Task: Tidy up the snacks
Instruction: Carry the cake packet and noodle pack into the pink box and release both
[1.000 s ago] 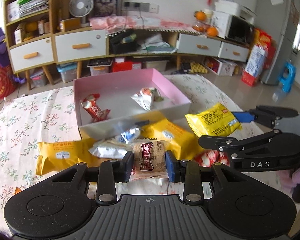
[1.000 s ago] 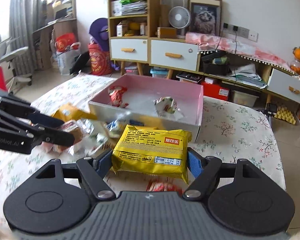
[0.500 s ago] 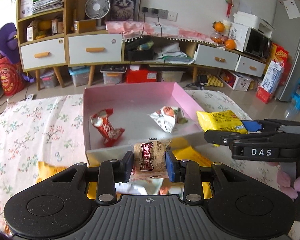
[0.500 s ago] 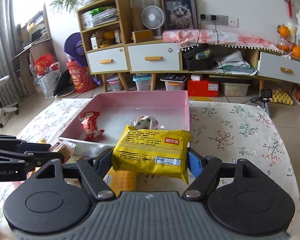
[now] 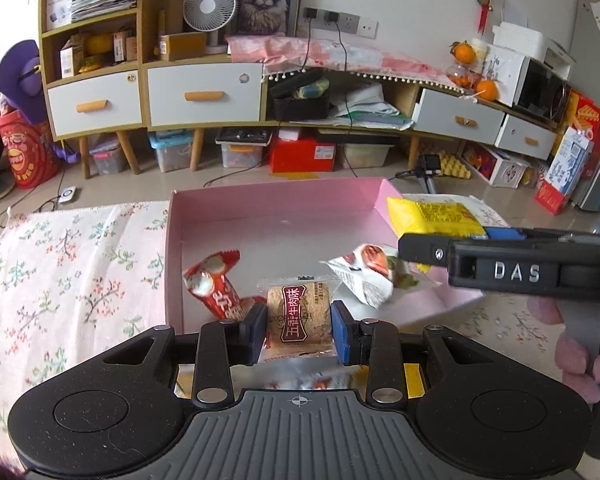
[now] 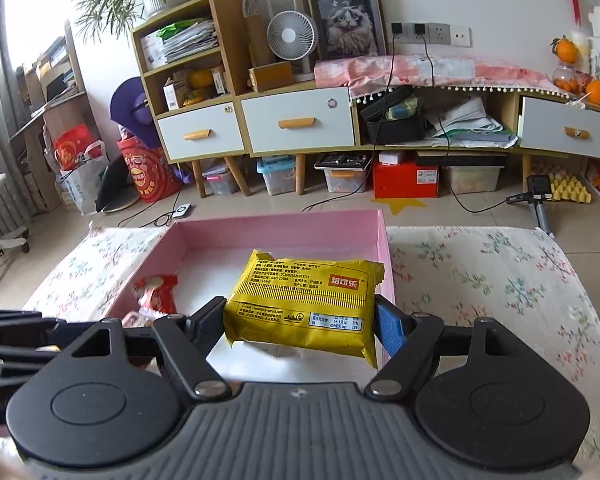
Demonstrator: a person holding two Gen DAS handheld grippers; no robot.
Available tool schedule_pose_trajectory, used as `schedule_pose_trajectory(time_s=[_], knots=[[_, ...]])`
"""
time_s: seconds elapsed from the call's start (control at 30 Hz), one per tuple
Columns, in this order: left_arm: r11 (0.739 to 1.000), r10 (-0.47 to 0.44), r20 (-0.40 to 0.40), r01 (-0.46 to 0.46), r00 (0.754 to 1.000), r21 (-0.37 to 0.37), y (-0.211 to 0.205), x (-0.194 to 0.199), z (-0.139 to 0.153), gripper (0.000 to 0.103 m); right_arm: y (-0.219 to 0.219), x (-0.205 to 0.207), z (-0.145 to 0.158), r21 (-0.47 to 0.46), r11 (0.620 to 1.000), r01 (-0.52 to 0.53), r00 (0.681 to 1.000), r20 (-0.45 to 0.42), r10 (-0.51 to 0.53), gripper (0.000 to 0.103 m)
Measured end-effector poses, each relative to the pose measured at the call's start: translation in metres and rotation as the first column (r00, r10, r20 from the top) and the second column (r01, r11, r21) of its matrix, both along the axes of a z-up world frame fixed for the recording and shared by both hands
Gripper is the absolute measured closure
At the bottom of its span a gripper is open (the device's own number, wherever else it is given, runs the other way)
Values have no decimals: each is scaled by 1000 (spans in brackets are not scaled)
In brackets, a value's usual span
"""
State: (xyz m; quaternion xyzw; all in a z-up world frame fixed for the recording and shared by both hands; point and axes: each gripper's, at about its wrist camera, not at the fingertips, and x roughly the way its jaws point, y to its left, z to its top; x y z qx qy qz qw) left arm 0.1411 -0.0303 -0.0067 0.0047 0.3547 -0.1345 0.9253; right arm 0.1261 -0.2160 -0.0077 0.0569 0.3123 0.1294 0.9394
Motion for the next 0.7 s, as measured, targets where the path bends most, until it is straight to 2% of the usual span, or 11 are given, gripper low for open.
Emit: schedule_pose_trajectory(time_s=[0.17,0.33,0.7], knots=[[999,-7,-18,8,1000,33,-3,19,-8,71,-3,19,-3,18,1000,18,1000,-19,-18,30],[999,-1,-34,3,999,35,-7,32,-17,71,0,33,-11,68,997,20,999,-50,-17,30],[998,9,-31,-7,999,68,-10,46,-28,71,4,47,-16,64,998,23,997,-81,-18,29]])
